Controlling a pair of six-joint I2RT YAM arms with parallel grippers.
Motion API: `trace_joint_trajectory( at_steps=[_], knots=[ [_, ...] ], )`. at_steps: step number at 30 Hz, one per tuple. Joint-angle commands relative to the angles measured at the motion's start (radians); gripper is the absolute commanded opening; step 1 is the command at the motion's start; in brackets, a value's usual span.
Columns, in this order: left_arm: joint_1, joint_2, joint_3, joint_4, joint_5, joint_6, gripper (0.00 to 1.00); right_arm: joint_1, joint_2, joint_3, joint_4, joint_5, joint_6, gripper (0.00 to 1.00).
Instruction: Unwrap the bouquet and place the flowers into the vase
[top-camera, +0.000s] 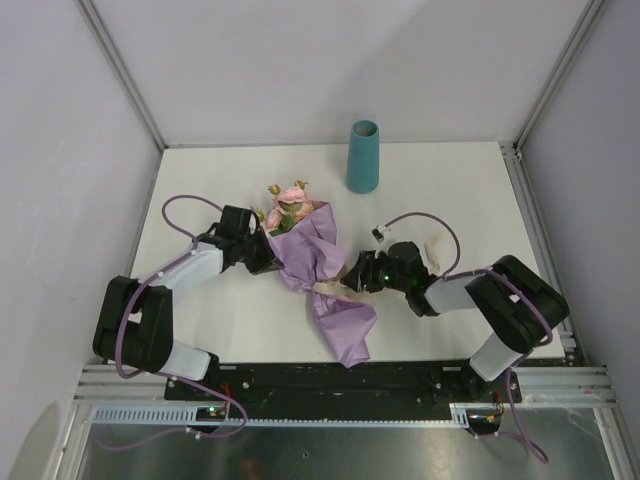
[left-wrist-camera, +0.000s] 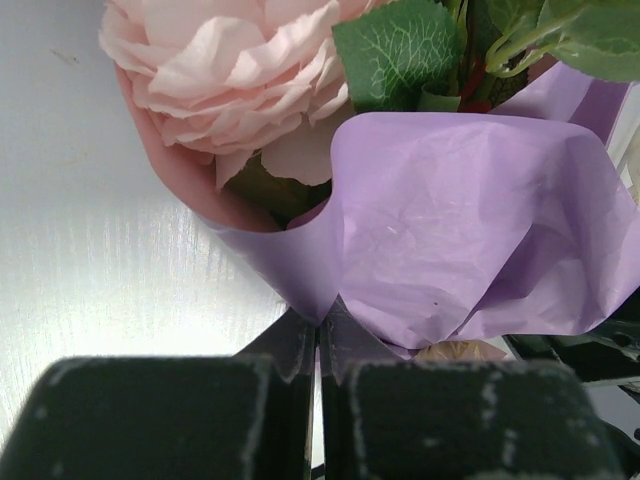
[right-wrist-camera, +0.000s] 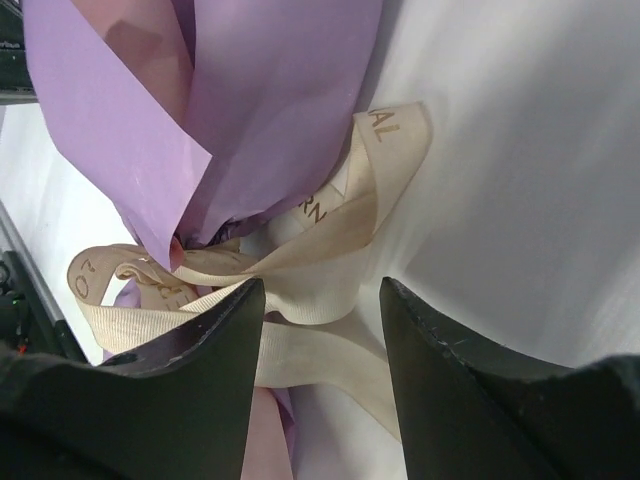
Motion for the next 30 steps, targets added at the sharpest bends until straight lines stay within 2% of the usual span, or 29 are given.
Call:
trace_joint_trajectory(
  at_steps=[1,5,7,9,11,14,17,21,30],
  knots=[
    [0.004,-0.027,0.011,0.023,0.013,-0.013,0.0,-0.015,0.054,0.044,0.123,-0.112,0.044,0.55],
    [0.004,-0.024,0.013,0.024,0.01,-0.015,0.0,-0.022,0.092,0.045,0.166,-0.151,0.071,0.5],
    [0.004,-0.022,0.012,0.022,0.008,-0.016,0.0,-0.028,0.096,0.045,0.166,-0.148,0.078,0.35],
    [0.004,-0.023,0.009,0.022,0.002,-0.017,0.0,-0.037,0.09,0.037,0.167,-0.136,0.082,0.13],
    [0.004,-0.027,0.007,0.022,-0.012,-0.019,0.0,-0.05,0.068,0.018,0.166,-0.114,0.089,0.03],
    [0.004,-0.031,0.003,0.02,-0.033,-0.019,0.0,-0.067,-0.001,-0.008,0.117,-0.032,0.083,0.0],
    [0.005,-0.023,0.004,0.017,-0.041,-0.017,0.0,-0.072,-0.103,-0.017,-0.008,0.103,0.052,0.0],
    [0.004,-0.011,0.008,0.014,-0.044,-0.02,0.0,-0.073,-0.187,-0.02,-0.112,0.207,0.034,0.0],
    [0.005,-0.004,0.037,0.014,-0.041,-0.028,0.0,-0.134,-0.347,-0.021,-0.318,0.455,0.099,0.0]
  ],
)
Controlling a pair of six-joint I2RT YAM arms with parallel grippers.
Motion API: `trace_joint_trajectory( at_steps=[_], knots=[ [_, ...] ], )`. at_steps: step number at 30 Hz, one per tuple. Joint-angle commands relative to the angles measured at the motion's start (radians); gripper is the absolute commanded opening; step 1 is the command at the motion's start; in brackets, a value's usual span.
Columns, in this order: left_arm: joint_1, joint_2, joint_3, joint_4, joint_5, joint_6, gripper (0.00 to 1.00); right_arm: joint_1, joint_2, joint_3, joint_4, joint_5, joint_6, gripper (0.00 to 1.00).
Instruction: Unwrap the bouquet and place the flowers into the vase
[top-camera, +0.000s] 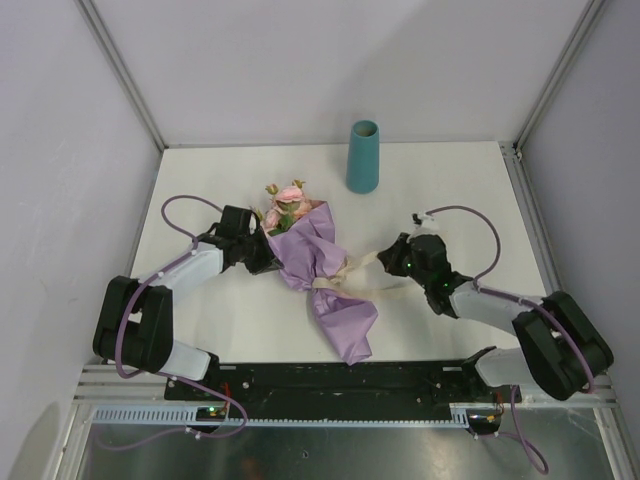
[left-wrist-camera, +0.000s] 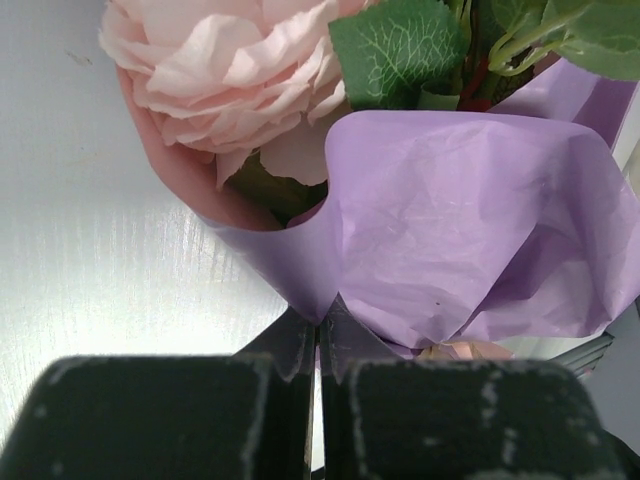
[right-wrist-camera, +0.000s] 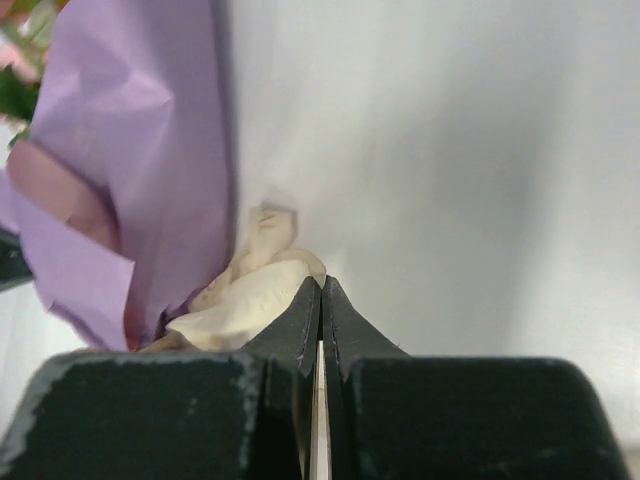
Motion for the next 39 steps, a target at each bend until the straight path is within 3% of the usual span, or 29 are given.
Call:
trace_joint_trajectory(
  at_steps=[1,14,19,20,22,25,29,33,39],
  knots=[
    [0.005,-0.004,0.041,0.013,-0.021,-0.017,0.0,-0.047,-0.114,-0.002,-0.123,0.196,0.034,0.0],
    [0.005,-0.01,0.066,0.007,-0.015,-0.024,0.0,-0.218,-0.339,0.0,-0.237,0.336,0.039,0.0],
    [0.004,-0.018,0.073,0.007,0.004,-0.03,0.0,-0.313,-0.278,0.037,-0.188,0.172,-0.008,0.0],
    [0.004,-0.017,0.075,0.008,0.015,-0.028,0.0,-0.321,-0.255,0.06,-0.206,0.109,-0.023,0.02],
    [0.002,-0.013,0.082,0.007,0.038,-0.021,0.01,-0.312,-0.231,0.102,-0.283,0.046,-0.035,0.21],
    [0.003,-0.023,0.085,0.006,0.048,-0.008,0.14,-0.242,-0.259,0.12,-0.371,0.042,-0.056,0.45],
    [0.003,-0.061,0.087,0.001,0.026,-0.008,0.42,-0.123,-0.326,0.144,-0.433,0.047,-0.072,0.59],
    [-0.001,-0.087,0.069,-0.003,0.017,-0.021,0.58,-0.002,-0.317,0.137,-0.344,-0.096,-0.145,0.61],
    [-0.042,-0.121,-0.004,-0.002,0.012,-0.029,0.67,0.169,-0.199,0.145,-0.153,-0.217,-0.292,0.59]
  ],
)
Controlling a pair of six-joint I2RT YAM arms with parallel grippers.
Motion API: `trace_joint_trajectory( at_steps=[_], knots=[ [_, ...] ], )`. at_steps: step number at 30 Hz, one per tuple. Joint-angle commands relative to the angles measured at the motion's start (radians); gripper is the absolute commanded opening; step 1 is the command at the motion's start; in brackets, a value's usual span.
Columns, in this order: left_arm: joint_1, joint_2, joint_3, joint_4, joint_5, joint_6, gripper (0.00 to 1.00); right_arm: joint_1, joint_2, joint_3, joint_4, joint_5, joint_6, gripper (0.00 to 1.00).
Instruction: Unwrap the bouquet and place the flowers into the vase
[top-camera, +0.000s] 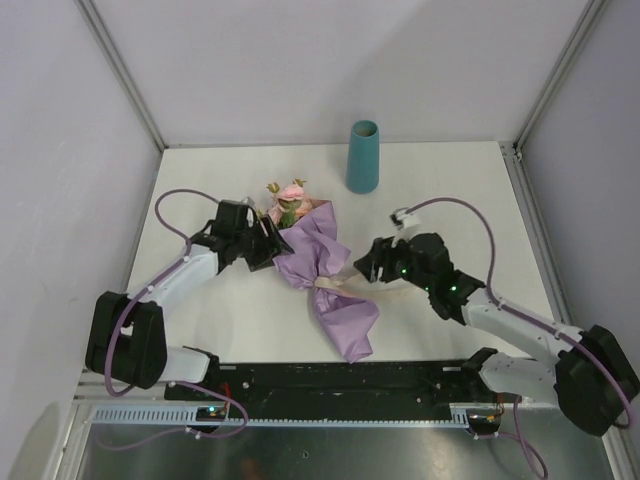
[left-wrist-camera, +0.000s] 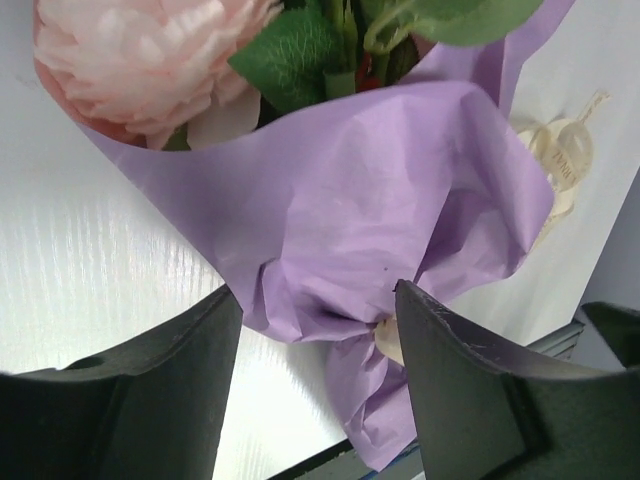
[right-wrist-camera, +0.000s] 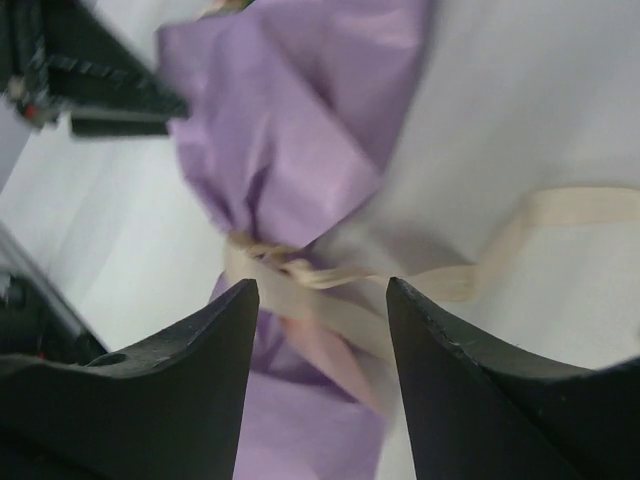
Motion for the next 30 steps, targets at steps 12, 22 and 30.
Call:
trace_joint_trajectory(
  at_steps=[12,22,30],
  knots=[
    [-0.07,-0.18,-0.147,0.006,-0.051,-0.024,0.69,0.314,0.274,0.072,0.233,-0.029,-0.134,0.48],
    [-0.082,-0.177,-0.209,0.074,-0.036,-0.059,0.68,0.327,0.359,0.083,0.297,0.114,-0.138,0.45],
    [-0.083,-0.103,-0.211,0.14,-0.029,-0.071,0.67,0.336,0.458,0.147,0.33,0.24,-0.117,0.44]
  ],
)
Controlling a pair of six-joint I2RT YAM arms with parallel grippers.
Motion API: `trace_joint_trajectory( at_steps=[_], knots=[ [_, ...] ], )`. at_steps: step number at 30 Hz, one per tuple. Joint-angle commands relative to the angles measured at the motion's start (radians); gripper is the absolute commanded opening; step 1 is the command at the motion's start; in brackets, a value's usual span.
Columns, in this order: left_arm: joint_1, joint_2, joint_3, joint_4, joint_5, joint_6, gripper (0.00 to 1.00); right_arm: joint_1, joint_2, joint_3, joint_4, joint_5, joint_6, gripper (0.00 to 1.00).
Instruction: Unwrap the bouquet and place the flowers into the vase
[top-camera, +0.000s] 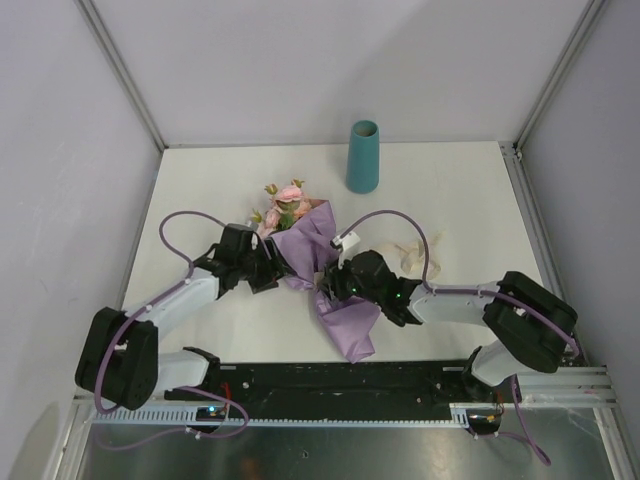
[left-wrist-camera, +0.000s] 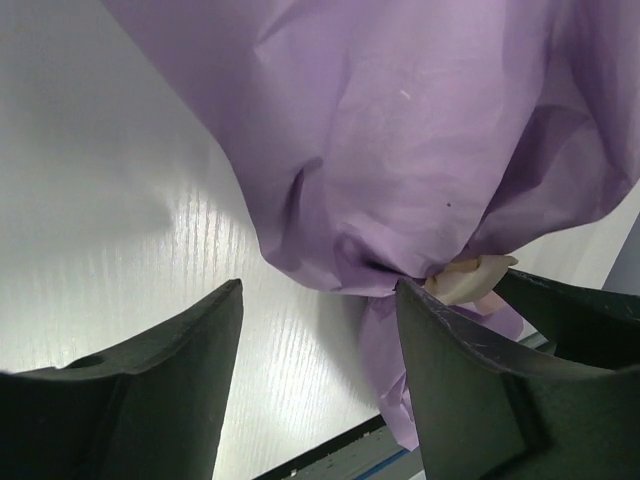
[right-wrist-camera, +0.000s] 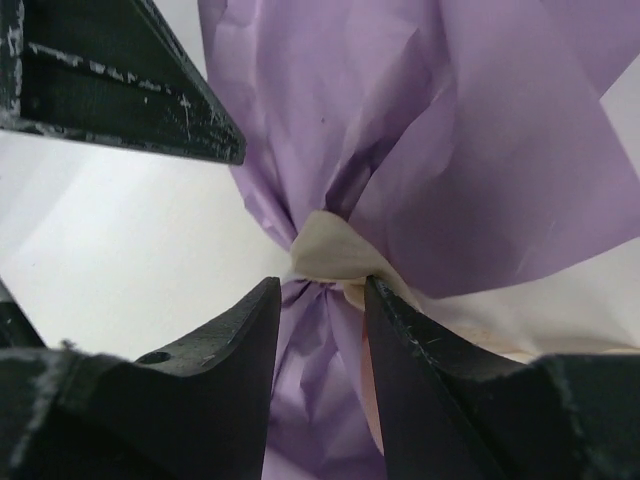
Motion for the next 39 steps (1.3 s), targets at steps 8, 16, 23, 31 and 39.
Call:
trace_joint_trajectory(
  at_steps=[8,16,23,31,39],
  knots=[
    [-0.008,0.068,0.001,0.102,-0.001,-0.018,0.64,0.03,0.088,0.089,0.047,0.16,0.01,0.39],
    [-0.007,0.087,0.005,0.118,0.002,-0.019,0.59,0.054,0.115,0.09,0.026,0.164,0.036,0.39],
    [-0.009,0.098,0.003,0.139,0.013,-0.026,0.46,0.06,0.135,0.096,0.026,0.211,0.03,0.39],
    [-0.009,0.104,0.002,0.159,0.028,-0.033,0.15,0.059,0.153,0.107,0.045,0.255,0.007,0.17],
    [-0.009,0.102,-0.01,0.161,-0.004,-0.029,0.0,0.06,0.032,0.113,-0.03,0.301,0.044,0.0]
  ],
)
